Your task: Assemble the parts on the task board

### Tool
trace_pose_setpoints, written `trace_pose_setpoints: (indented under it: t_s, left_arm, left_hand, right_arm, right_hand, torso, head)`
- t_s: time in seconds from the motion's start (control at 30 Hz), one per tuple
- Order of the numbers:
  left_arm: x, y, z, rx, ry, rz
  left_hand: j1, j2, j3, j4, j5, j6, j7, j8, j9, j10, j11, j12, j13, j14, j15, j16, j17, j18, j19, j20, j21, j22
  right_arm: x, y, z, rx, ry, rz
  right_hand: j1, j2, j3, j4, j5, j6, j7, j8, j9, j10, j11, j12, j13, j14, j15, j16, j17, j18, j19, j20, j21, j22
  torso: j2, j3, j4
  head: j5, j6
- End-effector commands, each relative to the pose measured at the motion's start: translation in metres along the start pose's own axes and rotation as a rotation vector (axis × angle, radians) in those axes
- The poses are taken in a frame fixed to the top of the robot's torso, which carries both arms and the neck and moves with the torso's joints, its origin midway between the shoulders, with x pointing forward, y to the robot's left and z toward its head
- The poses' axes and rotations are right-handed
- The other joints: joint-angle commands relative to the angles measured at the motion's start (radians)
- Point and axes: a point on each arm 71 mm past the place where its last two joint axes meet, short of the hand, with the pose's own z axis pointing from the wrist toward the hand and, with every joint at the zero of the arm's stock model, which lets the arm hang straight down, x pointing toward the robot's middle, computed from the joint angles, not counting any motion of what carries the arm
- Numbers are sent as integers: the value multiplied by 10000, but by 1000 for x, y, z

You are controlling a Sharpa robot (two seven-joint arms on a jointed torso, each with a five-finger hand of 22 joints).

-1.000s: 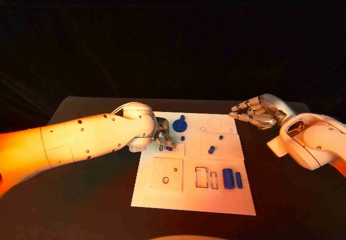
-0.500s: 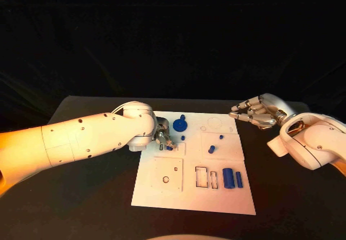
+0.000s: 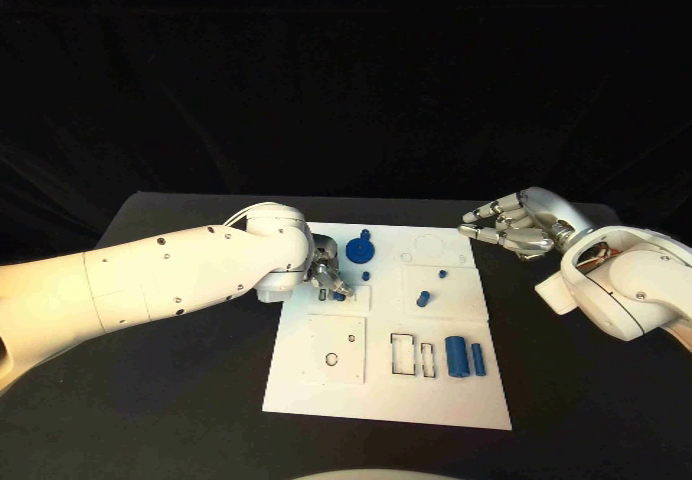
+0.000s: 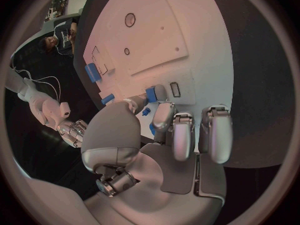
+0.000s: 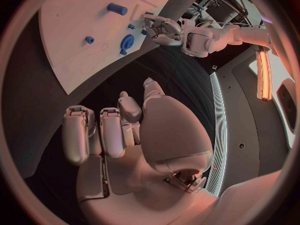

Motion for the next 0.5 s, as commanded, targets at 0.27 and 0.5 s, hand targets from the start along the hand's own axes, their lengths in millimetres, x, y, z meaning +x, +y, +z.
trace_pose_setpoints:
  t_s: [0.27,0.5]
  left_arm:
    - [10,6,4,-767,609,259]
    - [10,6,4,-782,646,288]
  left_hand:
    - [-265,46,-111,167,45,77,21,71,50,77,-80,99,74,1071,-80,30,2634,-125,638,-82,47,1911]
    - [-715,0,-555,490,15,131,15,137,96,114,-85,140,108,1071,-87,30,2634,-132,656,-94,59,1941]
  right_arm:
    - [1,1,-1,-80,153,-4]
    - [1,1,-1,-90,178,-10]
  right_hand:
    - [-11,99,-61,-5,-57,51,-4,19,14,1,-77,-52,0,467,-86,-50,-12,177,-78,-6,-62,431]
    - [-19,97,-74,0,-62,53,-5,20,15,3,-77,-48,2,466,-87,-53,-13,176,-75,-6,-61,434]
  torso:
    - [-3,-4,1]
    - [-3,-5,8]
  head:
    - [8,13]
    - [5,3]
